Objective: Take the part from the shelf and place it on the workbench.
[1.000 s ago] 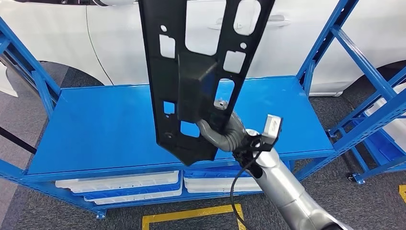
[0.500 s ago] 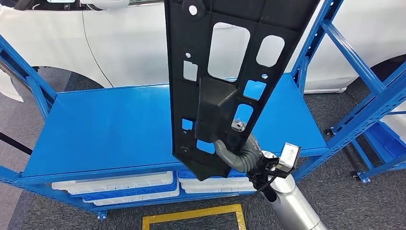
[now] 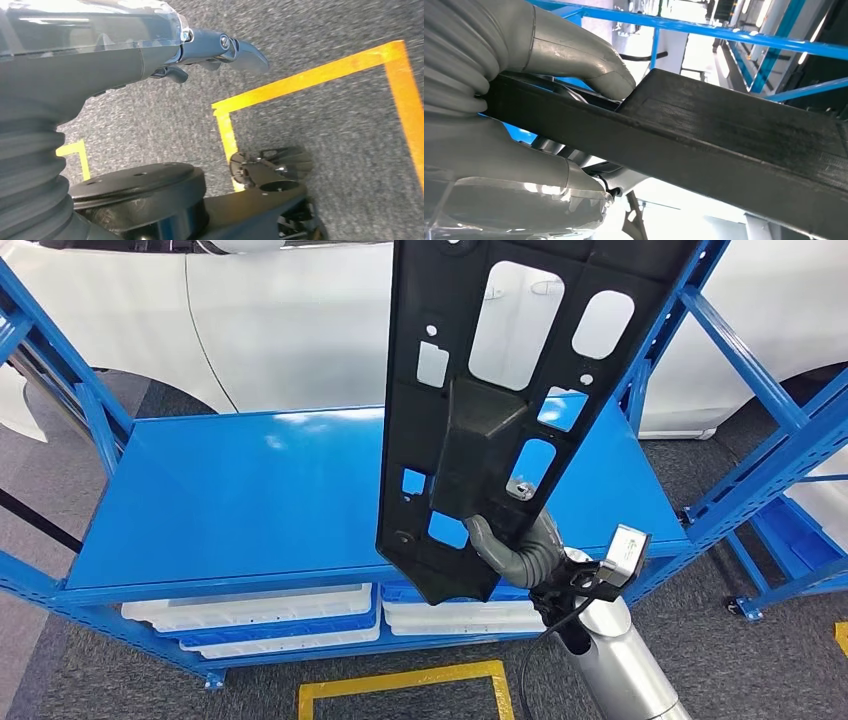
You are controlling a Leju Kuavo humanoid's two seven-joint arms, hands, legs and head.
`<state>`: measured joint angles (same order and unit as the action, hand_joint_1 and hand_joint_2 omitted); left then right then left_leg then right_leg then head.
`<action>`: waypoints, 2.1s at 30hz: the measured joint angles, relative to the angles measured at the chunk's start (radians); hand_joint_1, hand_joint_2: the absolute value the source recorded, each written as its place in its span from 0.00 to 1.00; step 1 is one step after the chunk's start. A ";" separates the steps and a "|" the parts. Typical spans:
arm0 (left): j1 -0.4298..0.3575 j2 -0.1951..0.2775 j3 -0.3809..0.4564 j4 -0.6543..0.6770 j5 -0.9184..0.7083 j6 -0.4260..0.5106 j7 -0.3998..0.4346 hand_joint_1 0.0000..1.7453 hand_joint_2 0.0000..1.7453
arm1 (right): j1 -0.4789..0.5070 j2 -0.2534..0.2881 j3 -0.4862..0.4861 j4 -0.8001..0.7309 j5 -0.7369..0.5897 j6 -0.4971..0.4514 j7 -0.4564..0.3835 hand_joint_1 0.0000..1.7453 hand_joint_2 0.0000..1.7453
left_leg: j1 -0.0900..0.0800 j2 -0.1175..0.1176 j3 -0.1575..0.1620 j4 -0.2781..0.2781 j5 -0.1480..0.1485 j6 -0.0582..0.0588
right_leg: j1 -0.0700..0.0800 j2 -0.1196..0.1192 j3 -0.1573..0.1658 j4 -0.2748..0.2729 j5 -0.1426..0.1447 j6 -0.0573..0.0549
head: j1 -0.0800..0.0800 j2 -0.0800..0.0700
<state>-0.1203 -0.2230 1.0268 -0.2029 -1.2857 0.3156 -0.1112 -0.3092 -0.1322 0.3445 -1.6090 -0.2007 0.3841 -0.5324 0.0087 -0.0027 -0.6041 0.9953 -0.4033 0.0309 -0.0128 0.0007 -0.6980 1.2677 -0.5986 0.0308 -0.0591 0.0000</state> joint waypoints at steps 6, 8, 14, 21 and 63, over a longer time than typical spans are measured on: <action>0.004 0.001 0.004 0.000 0.006 -0.004 -0.009 0.00 1.00 | -0.001 0.008 -0.018 0.007 0.002 0.012 0.002 1.00 1.00 | 0.000 -0.003 -0.053 0.022 0.033 -0.022 | -0.009 0.003 0.178 -0.216 0.075 0.002 | 0.000 0.000; 0.006 0.002 0.006 0.000 0.010 -0.005 -0.014 0.00 1.00 | -0.002 0.013 -0.022 0.008 0.003 0.013 0.006 1.00 1.00 | -0.002 -0.004 -0.059 0.025 0.045 -0.035 | -0.002 0.008 0.186 -0.240 0.079 -0.013 | 0.000 0.000; 0.011 0.002 0.014 0.000 0.016 -0.009 -0.016 0.00 1.00 | -0.005 0.033 -0.030 0.018 0.002 0.016 0.014 1.00 1.00 | 0.004 -0.003 -0.128 0.198 -0.115 -0.063 | -0.002 -0.001 0.121 -0.246 0.136 -0.055 | 0.000 0.000; 0.009 0.006 0.021 0.000 0.016 -0.004 -0.015 0.00 1.00 | -0.005 0.034 -0.052 0.045 -0.016 0.036 -0.002 1.00 1.00 | -0.010 -0.003 0.077 0.087 -0.101 -0.031 | 0.013 -0.004 0.043 -0.243 0.204 -0.050 | 0.000 0.000; 0.009 0.014 0.021 0.000 -0.010 -0.011 0.001 0.00 1.00 | 0.009 0.027 -0.082 0.072 -0.026 0.060 -0.021 1.00 1.00 | -0.011 0.014 0.020 -0.013 -0.010 0.000 | -0.003 -0.002 -0.021 0.044 0.060 0.002 | -0.001 0.000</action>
<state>-0.1116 -0.2090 1.0473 -0.2029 -1.2953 0.3046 -0.1099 -0.2997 -0.1057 0.2621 -1.5370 -0.2266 0.4439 -0.5531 -0.0023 0.0117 -0.5839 0.9823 -0.4136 0.0309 -0.0160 -0.0011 -0.7195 1.3115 -0.5387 0.0326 -0.0601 0.0000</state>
